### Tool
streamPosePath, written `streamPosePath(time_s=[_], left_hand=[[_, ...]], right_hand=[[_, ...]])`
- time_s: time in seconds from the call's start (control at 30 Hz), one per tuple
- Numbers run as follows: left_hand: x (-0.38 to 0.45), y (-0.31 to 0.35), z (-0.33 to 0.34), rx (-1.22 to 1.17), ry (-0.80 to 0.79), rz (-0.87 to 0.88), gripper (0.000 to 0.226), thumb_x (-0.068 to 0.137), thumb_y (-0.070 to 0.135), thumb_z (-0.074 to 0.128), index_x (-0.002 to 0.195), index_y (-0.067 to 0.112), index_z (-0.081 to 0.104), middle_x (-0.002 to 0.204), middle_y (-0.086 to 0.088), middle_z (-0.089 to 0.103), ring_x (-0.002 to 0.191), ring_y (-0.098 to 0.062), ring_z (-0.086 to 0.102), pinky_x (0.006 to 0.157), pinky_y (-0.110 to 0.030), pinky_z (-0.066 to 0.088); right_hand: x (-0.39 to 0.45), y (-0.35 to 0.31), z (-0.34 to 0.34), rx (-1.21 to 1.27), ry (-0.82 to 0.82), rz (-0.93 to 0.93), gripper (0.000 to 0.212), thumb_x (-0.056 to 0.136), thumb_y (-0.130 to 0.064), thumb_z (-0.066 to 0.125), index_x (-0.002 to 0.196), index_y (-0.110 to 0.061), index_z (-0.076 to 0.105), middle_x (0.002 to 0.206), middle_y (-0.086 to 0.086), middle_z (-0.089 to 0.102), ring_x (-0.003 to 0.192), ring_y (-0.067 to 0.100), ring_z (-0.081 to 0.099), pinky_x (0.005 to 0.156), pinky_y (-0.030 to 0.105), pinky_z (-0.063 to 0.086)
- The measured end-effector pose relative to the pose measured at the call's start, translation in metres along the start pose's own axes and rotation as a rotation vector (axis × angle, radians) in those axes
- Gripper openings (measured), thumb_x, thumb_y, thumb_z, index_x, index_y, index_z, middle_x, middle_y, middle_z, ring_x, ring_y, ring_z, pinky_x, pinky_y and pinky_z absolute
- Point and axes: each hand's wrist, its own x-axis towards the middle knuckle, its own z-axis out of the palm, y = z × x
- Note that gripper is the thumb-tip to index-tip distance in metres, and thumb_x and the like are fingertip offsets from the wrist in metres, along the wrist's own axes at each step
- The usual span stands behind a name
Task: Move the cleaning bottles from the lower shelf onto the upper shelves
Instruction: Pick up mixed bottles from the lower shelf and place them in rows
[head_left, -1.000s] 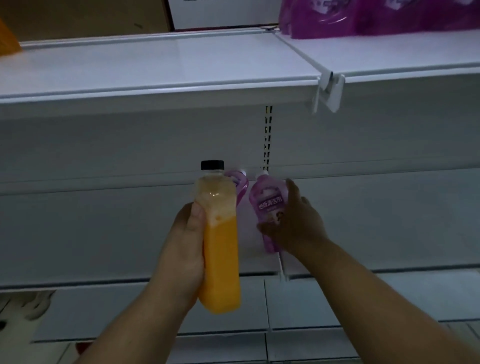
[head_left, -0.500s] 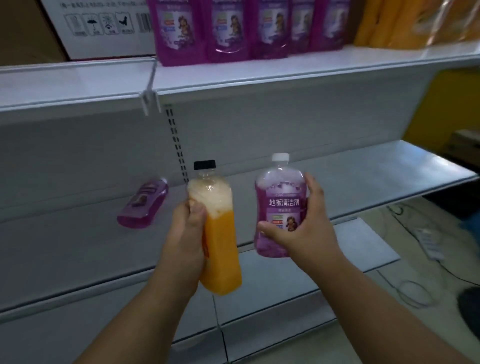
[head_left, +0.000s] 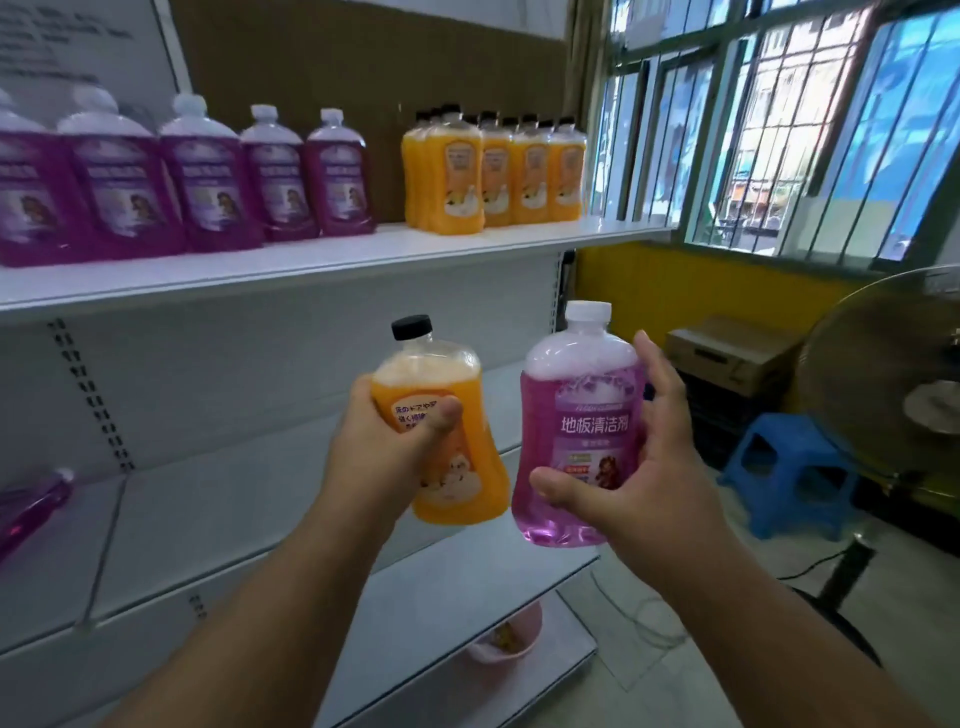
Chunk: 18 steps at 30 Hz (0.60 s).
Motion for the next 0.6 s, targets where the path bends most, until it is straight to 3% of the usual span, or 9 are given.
streamPosePath(time_s=[0.1, 0.23, 0.37, 0.47, 0.6], left_hand=[[0.017, 0.032, 0.039, 0.047, -0.035, 0.094, 0.074, 0.049, 0.072, 0.080, 0.112, 0.053, 0.046, 0.111, 0.004, 0.065, 0.099, -0.022, 0.068, 0.077, -0.050, 0.060], [0.049, 0.063, 0.072, 0.132, -0.037, 0.280, 0.071, 0.073, 0.050, 0.082, 0.125, 0.064, 0.036, 0.118, 0.007, 0.061, 0.099, -0.017, 0.067, 0.080, -0.051, 0.059], [0.096, 0.087, 0.090, 0.189, -0.016, 0.361, 0.061, 0.073, 0.053, 0.081, 0.112, 0.071, 0.037, 0.111, 0.018, 0.058, 0.098, -0.015, 0.065, 0.076, -0.049, 0.060], [0.141, 0.109, 0.100, 0.275, 0.032, 0.430, 0.065, 0.069, 0.060, 0.079, 0.120, 0.063, 0.039, 0.115, 0.014, 0.058, 0.098, -0.016, 0.064, 0.070, -0.038, 0.059], [0.202, 0.138, 0.113, 0.325, 0.063, 0.506, 0.069, 0.067, 0.063, 0.080, 0.124, 0.057, 0.042, 0.110, 0.010, 0.062, 0.091, -0.016, 0.067, 0.067, -0.044, 0.062]], right_hand=[[0.029, -0.010, -0.032, -0.018, 0.063, -0.053, 0.121, 0.047, -0.053, 0.088, 0.138, -0.069, 0.011, 0.137, -0.020, 0.045, 0.114, 0.000, 0.056, 0.082, 0.029, 0.055], [0.082, -0.020, -0.052, 0.000, 0.127, -0.141, 0.121, 0.043, -0.056, 0.085, 0.140, -0.065, 0.012, 0.132, -0.025, 0.043, 0.114, -0.004, 0.052, 0.080, 0.027, 0.053], [0.137, -0.021, -0.059, 0.000, 0.172, -0.205, 0.119, 0.042, -0.058, 0.083, 0.139, -0.062, 0.014, 0.123, -0.038, 0.041, 0.112, -0.004, 0.052, 0.083, 0.029, 0.053], [0.177, -0.015, -0.059, 0.008, 0.171, -0.229, 0.121, 0.039, -0.061, 0.084, 0.139, -0.063, 0.015, 0.130, -0.024, 0.047, 0.113, 0.005, 0.056, 0.084, 0.038, 0.057], [0.226, -0.004, -0.062, 0.033, 0.180, -0.225, 0.125, 0.034, -0.065, 0.084, 0.138, -0.065, 0.015, 0.134, -0.016, 0.048, 0.117, 0.013, 0.056, 0.088, 0.047, 0.056]])
